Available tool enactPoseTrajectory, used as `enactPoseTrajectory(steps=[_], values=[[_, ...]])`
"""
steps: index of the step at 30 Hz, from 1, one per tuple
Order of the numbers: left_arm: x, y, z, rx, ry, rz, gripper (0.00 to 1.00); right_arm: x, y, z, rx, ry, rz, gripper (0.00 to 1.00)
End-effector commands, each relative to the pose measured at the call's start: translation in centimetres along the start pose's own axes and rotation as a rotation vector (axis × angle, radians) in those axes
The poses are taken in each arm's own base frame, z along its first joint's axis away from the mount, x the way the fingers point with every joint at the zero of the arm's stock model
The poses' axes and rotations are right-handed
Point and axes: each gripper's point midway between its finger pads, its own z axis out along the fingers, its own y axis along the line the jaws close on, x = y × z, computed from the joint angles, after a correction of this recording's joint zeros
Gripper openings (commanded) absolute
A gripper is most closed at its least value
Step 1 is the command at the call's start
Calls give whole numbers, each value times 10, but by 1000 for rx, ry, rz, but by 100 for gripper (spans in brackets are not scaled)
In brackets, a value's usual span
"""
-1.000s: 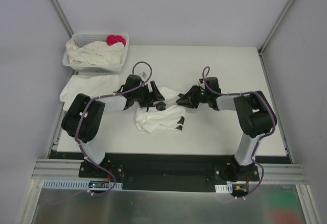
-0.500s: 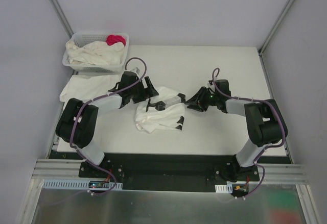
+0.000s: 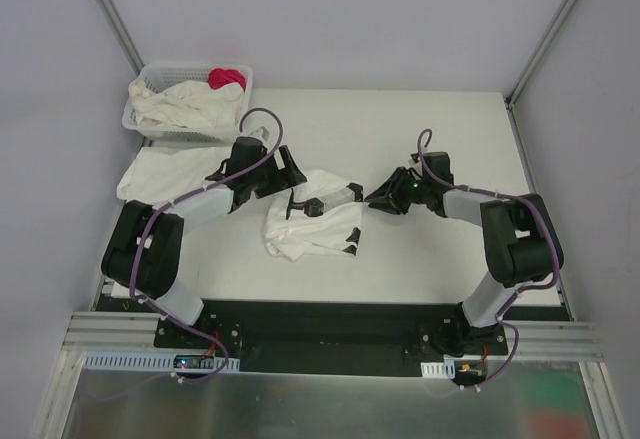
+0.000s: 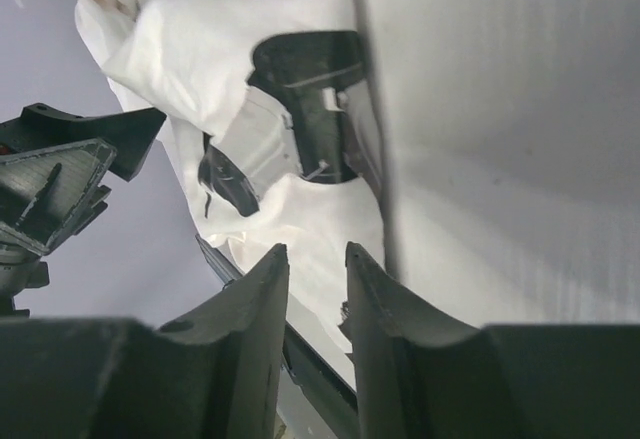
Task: Fold and stack the t-shirts
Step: Put the neatly folded tshirt into the corner of the board with the left arm
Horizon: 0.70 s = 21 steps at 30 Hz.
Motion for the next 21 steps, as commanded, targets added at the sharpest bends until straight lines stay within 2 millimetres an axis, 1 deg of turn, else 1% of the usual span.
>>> enactPoseTrajectory(steps=[1, 2, 3, 4, 5, 6, 7, 8, 9, 10, 11, 12, 13, 15, 16, 17, 18, 19, 21], values=[[-25, -13, -19, 19, -88, 32, 86, -12, 41, 1, -57, -34, -106, 29], [-24, -10, -21, 10, -93, 30, 86, -9, 52, 5, -71, -27, -127, 28], [-26, -10, -23, 3, -108, 39, 86, -8, 57, 7, -75, -24, -140, 25], [-32, -11, -30, 1, -138, 48, 86, -7, 59, 11, -69, -19, -145, 23], [-39, -5, -32, -40, -178, 52, 87, -5, 71, 15, -83, -17, -167, 22], [-44, -1, -36, -64, -205, 62, 88, -4, 76, 19, -89, -10, -178, 21], [-52, 2, -41, -95, -243, 61, 88, -4, 76, 26, -85, 3, -168, 21], [-56, 8, -43, -130, -270, 62, 88, 1, 81, 32, -90, 18, -176, 20], [-67, 21, -47, -205, -328, 56, 89, 0, 93, 36, -112, 21, -194, 20], [-72, 28, -50, -239, -356, 54, 89, 2, 91, 43, -109, 39, -186, 20], [-77, 34, -53, -281, -375, 59, 89, 6, 97, 46, -125, 57, -183, 20], [-86, 46, -58, -354, -419, 51, 90, 6, 102, 49, -137, 61, -192, 20], [-90, 57, -61, -401, -431, 46, 91, 7, 103, 49, -140, 66, -196, 20], [-103, 76, -74, -521, -472, 25, 91, 11, 104, 47, -148, 72, -206, 20], [-113, 79, -78, -555, -494, 25, 92, 14, 97, 47, -136, 76, -203, 19], [-122, 88, -85, -595, -517, 19, 94, 16, 94, 45, -134, 77, -209, 19], [-120, 99, -90, -659, -494, 27, 95, 17, 95, 42, -137, 74, -212, 19], [-133, 105, -98, -723, -529, 37, 96, 20, 86, 40, -124, 76, -208, 19], [-140, 127, -114, -853, -519, 60, 99, 20, 80, 35, -117, 65, -214, 19]])
